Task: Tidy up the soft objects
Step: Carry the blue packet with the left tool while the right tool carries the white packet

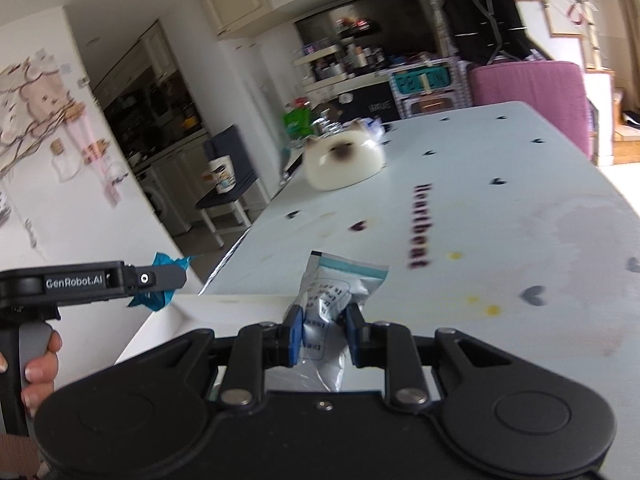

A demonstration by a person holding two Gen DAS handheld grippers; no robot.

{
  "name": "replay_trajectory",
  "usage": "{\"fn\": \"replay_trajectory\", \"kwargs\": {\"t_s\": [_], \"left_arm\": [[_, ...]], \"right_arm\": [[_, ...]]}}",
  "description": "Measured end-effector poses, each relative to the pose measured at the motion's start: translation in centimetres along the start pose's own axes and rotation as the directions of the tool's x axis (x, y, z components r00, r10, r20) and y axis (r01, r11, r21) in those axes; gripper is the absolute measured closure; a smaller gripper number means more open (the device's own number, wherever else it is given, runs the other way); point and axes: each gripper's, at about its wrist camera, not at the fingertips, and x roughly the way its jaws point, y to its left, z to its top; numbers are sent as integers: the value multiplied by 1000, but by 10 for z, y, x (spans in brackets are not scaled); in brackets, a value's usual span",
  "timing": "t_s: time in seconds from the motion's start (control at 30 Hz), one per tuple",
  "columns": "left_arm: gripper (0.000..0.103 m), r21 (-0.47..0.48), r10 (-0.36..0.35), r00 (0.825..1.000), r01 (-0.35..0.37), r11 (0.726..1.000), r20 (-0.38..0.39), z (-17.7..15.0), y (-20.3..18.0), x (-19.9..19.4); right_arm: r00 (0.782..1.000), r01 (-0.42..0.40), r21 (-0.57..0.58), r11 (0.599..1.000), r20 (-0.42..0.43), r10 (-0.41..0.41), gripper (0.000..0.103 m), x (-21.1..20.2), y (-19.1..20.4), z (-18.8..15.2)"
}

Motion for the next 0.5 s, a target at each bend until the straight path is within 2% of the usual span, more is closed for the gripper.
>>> {"fn": "replay_trajectory", "kwargs": {"t_s": [0.2,0.5], "left_arm": [[45,13,49,998,-48,999,-38,-1,36,14],[45,21,82,981,-80,997,-175,-16,85,60]], "right_arm": [[995,-56,-36,998,-83,53,79,32,33,-6],[984,-30,-92,995,-178,14,79,78,56,-15]]}}
